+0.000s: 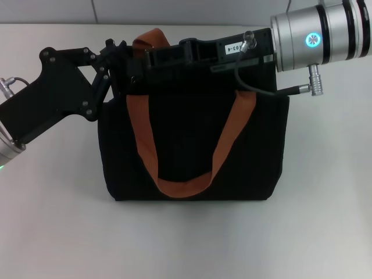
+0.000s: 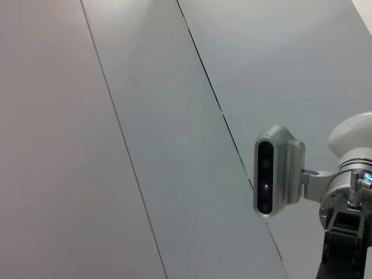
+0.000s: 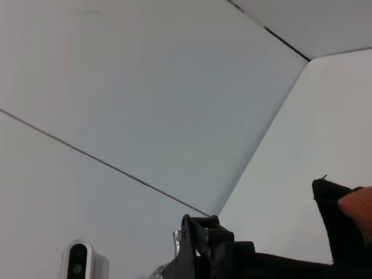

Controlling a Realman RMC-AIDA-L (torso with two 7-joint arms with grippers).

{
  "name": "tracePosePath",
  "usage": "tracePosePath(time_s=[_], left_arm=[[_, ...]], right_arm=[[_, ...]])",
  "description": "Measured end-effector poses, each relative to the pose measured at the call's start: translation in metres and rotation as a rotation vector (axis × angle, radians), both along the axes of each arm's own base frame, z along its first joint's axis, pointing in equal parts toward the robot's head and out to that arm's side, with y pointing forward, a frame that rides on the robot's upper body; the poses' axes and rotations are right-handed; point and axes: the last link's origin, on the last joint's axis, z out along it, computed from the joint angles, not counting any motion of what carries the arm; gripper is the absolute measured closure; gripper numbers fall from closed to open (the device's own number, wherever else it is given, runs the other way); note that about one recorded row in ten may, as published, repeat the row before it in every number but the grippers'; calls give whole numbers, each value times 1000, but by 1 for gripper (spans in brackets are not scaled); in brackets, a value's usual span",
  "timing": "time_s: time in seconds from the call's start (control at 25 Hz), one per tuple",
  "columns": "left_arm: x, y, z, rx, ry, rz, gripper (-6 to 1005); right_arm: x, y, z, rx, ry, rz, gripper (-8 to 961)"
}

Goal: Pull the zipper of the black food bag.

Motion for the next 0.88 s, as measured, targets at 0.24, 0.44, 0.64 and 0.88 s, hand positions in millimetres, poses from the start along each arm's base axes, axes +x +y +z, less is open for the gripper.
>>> tracePosePath(time_s=[0.24,0.44,0.64,0.88], left_arm=[[-1,-1,1,4,-1,3,981],[-2,-2,1,9,-5,5,981],[-1,-4,1,6,-12,-5,981],[-1,-5,1,5,-16,-9,981]], right_arm=[[2,-3,-2,-27,-7,-22,197],[3,-4,0,-50,2,-57,200],[3,-4,0,-55,-6,-69,200],[0,-1,2,-21,-23,-41,201]])
